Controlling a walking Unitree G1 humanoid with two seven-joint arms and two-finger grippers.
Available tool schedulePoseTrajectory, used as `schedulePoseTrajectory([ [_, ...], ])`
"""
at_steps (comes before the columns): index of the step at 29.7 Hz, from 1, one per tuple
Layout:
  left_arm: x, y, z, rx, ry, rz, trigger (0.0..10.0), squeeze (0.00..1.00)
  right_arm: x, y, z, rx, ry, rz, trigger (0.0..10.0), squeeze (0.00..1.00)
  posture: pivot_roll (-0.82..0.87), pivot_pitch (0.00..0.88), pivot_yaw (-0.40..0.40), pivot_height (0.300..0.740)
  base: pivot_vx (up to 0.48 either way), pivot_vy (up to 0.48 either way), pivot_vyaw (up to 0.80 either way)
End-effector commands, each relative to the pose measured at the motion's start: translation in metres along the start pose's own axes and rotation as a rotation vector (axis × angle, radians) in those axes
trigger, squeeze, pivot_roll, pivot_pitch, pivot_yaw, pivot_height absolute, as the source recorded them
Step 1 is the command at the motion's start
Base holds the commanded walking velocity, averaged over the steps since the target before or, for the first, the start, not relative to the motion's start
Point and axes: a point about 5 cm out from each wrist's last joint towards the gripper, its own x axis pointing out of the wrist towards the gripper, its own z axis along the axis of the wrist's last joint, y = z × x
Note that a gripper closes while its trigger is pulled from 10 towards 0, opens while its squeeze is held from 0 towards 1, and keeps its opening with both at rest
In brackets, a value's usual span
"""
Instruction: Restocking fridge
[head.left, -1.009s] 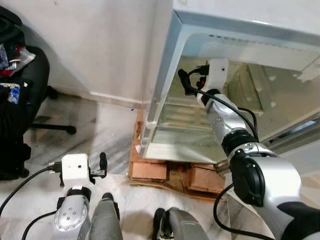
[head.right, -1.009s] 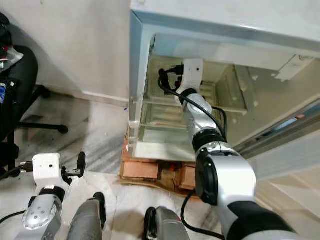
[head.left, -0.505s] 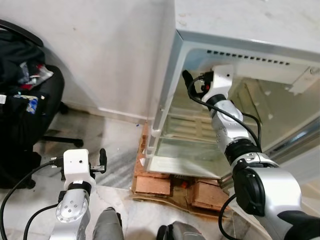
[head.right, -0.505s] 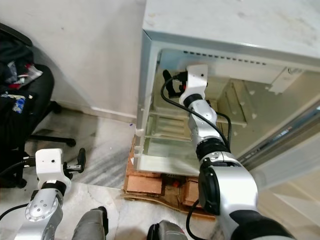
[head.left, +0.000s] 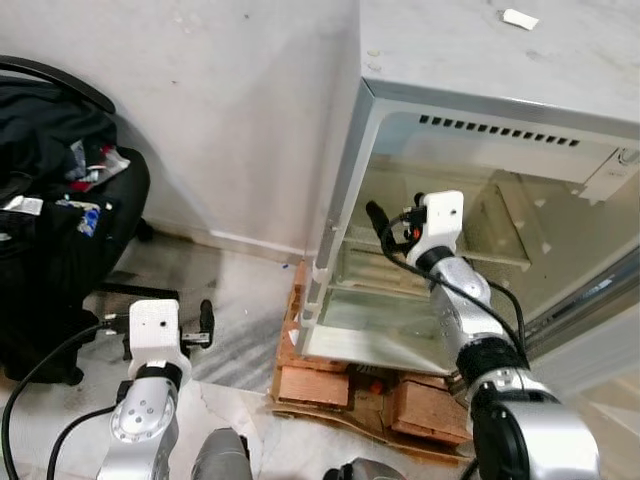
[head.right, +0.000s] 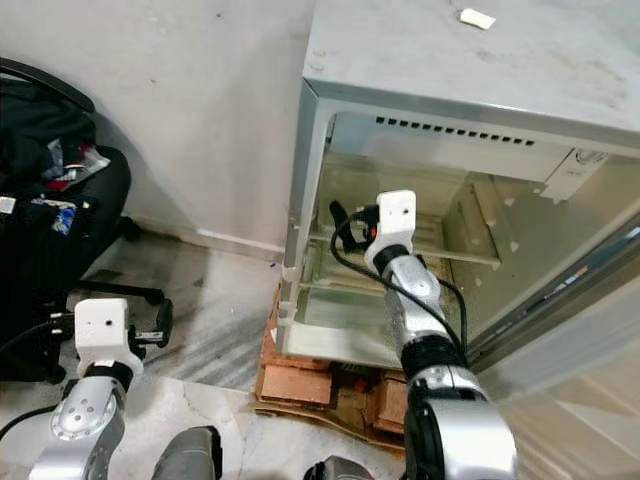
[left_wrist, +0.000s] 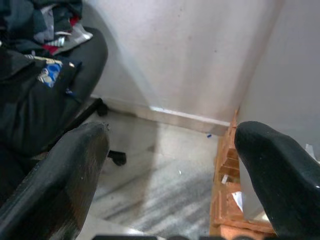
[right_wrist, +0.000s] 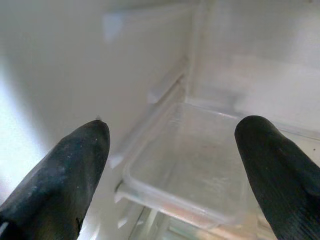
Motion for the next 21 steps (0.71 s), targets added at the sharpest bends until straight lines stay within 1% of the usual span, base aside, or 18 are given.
schedulePoseTrajectory([
  [1, 0.000, -0.001, -0.002, 0.003, 0.005, -0.011, 10.0, 0.00, -0.001, -0.002, 0.004, -0.002, -0.013, -0.002, 10.0, 0.00, 0.16, 0.030, -0.093, 0.740, -0.296, 0.000, 0.00],
  [2, 0.001, -0.002, -0.004, 0.000, 0.007, -0.008, 10.0, 0.00, -0.008, -0.001, 0.001, 0.019, -0.018, 0.005, 10.0, 0.00, 0.16, 0.010, -0.097, 0.740, -0.296, 0.000, 0.00],
  [3, 0.001, -0.002, -0.004, -0.001, 0.009, -0.006, 10.0, 0.00, -0.011, 0.000, -0.001, 0.031, -0.021, 0.010, 10.0, 0.00, 0.16, 0.006, -0.098, 0.740, -0.296, 0.000, 0.00],
  [6, 0.003, -0.003, -0.007, 0.000, 0.012, -0.007, 10.0, 0.00, -0.019, -0.001, -0.006, 0.036, -0.023, -0.056, 10.0, 0.00, 0.16, 0.000, -0.102, 0.740, -0.294, 0.000, 0.00],
  [7, 0.004, -0.004, -0.008, 0.001, 0.012, -0.008, 10.0, 0.00, -0.021, -0.002, -0.007, 0.050, -0.022, -0.084, 10.0, 0.00, 0.16, 0.000, -0.101, 0.740, -0.300, 0.000, 0.00],
  [8, 0.007, -0.004, -0.007, 0.004, 0.008, -0.009, 10.0, 0.00, -0.025, -0.005, -0.009, 0.078, -0.012, -0.145, 10.0, 0.00, 0.16, 0.000, -0.099, 0.740, -0.292, 0.000, 0.00],
  [9, 0.007, -0.004, -0.007, 0.004, 0.008, -0.009, 10.0, 0.00, -0.025, -0.005, -0.009, 0.078, -0.012, -0.145, 10.0, 0.00, 0.16, 0.000, -0.099, 0.740, -0.292, 0.000, 0.00],
  [10, 0.010, -0.003, -0.004, 0.008, -0.003, -0.009, 10.0, 0.00, -0.028, -0.006, -0.011, 0.065, -0.015, -0.173, 10.0, 0.00, 0.16, 0.000, -0.094, 0.740, -0.289, 0.000, 0.00],
  [13, 0.017, -0.001, 0.001, 0.035, -0.026, -0.008, 10.0, 0.00, -0.034, -0.013, -0.016, 0.113, 0.010, -0.253, 10.0, 0.00, 0.15, 0.000, -0.084, 0.740, -0.282, 0.000, 0.00],
  [14, 0.019, 0.001, 0.003, 0.046, -0.033, -0.009, 10.0, 0.00, -0.036, -0.015, -0.016, 0.101, 0.007, -0.267, 10.0, 0.00, 0.15, 0.000, -0.076, 0.740, -0.289, 0.000, 0.00],
  [16, 0.022, 0.005, 0.006, 0.066, -0.046, -0.005, 10.0, 0.00, -0.041, -0.022, -0.017, 0.114, 0.012, -0.313, 10.0, 0.00, 0.14, 0.000, -0.062, 0.740, -0.276, 0.000, 0.00],
  [17, 0.022, 0.007, 0.007, 0.071, -0.048, -0.002, 10.0, 0.00, -0.043, -0.025, -0.017, 0.104, 0.012, -0.329, 10.0, 0.00, 0.14, 0.000, -0.062, 0.740, -0.274, 0.000, 0.00],
  [20, 0.026, 0.011, 0.010, 0.080, -0.055, 0.008, 10.0, 0.00, -0.050, -0.032, -0.017, 0.088, 0.016, -0.358, 10.0, 0.00, 0.12, 0.000, -0.049, 0.740, -0.271, 0.000, 0.00],
  [21, 0.026, 0.011, 0.010, 0.080, -0.055, 0.008, 10.0, 0.00, -0.050, -0.032, -0.017, 0.088, 0.016, -0.358, 10.0, 0.00, 0.12, 0.000, -0.049, 0.740, -0.266, 0.000, 0.00],
])
